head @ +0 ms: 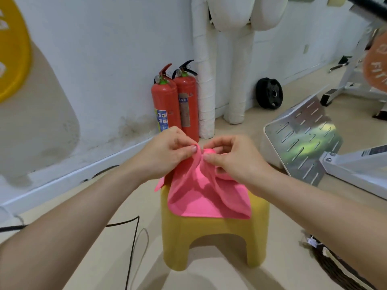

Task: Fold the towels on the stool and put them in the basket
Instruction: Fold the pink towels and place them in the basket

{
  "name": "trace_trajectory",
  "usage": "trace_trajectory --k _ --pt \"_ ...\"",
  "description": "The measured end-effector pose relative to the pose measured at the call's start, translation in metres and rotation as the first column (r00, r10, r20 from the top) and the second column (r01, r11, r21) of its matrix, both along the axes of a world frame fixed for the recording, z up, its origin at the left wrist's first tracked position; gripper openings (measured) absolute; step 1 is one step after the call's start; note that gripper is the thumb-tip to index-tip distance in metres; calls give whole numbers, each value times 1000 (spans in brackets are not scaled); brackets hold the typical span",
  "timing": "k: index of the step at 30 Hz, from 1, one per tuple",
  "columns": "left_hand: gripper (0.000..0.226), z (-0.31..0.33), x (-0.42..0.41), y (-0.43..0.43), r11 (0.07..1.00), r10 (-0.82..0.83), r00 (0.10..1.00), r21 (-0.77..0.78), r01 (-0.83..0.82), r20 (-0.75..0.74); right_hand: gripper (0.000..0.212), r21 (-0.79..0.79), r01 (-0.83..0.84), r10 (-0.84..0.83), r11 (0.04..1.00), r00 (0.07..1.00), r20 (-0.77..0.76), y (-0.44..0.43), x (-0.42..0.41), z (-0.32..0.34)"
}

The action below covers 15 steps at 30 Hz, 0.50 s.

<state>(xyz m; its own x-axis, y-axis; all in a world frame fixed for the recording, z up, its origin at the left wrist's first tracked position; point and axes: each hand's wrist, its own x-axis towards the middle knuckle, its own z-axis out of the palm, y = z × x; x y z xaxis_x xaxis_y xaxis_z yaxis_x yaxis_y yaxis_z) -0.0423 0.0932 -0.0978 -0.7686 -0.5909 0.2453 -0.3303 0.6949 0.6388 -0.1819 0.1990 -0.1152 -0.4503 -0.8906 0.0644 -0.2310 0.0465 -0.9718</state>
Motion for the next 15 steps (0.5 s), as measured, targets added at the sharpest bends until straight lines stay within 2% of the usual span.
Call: trace_trajectory --k 1,5,8,15 --pt "12 2 0 -1 1000 -27 1000 -1 27 -9 11 -7 -16 17 1000 998 57 4 2 -2" --pt "10 5 0 6 982 -5 989 185 32 -145 21 -67 -9 25 998 973 230 15 7 -2" --pt "9 5 -3 9 981 -14 980 187 52 -200 20 -99 23 15 995 929 369 16 5 5" --pt "8 9 -5 9 983 -44 969 161 86 -245 12 -151 61 -2 987 932 363 13 5 8"
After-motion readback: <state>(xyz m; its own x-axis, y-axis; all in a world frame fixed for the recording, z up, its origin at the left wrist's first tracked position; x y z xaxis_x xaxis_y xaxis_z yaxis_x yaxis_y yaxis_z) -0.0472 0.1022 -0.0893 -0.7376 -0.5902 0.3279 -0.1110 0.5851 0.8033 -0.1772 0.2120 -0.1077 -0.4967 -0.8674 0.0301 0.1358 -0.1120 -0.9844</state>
